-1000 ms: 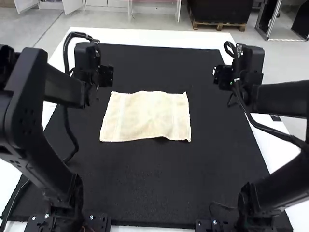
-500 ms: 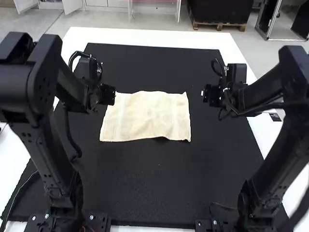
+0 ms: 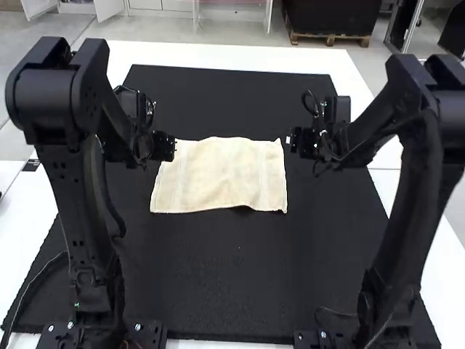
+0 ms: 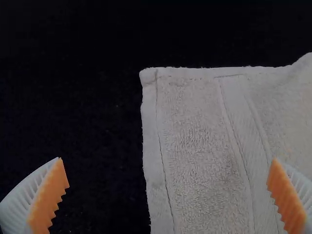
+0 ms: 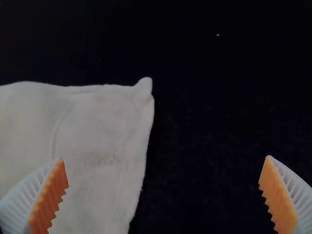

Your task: Fold the towel.

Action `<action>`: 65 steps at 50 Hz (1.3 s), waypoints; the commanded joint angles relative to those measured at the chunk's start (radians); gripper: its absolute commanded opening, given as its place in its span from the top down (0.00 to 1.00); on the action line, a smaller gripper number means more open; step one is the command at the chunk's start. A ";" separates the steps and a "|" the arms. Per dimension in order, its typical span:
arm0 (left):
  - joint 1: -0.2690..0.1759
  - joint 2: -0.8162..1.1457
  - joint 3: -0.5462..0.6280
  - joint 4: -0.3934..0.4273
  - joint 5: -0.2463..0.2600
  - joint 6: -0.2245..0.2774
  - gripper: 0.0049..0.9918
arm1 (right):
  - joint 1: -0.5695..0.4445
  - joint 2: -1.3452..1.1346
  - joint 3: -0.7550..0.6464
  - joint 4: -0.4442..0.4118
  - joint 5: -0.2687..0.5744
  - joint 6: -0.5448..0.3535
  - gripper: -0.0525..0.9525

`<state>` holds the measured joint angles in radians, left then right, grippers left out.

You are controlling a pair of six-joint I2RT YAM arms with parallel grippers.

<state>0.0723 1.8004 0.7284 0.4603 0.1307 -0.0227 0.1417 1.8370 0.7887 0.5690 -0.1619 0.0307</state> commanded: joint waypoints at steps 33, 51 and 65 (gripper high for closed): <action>0.027 0.195 0.118 0.083 0.018 0.026 0.03 | 0.027 0.226 0.147 0.088 -0.024 0.014 0.05; 0.035 0.232 0.161 0.101 0.018 0.024 0.03 | 0.068 0.311 0.225 0.091 -0.022 0.015 0.05; 0.035 0.269 0.184 0.095 0.018 0.026 0.07 | 0.078 0.349 0.242 0.091 -0.011 0.018 0.05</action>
<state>0.0944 2.0441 0.8894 0.5503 0.1360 -0.0074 0.2089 2.1735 1.0115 0.6533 -0.1761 0.0383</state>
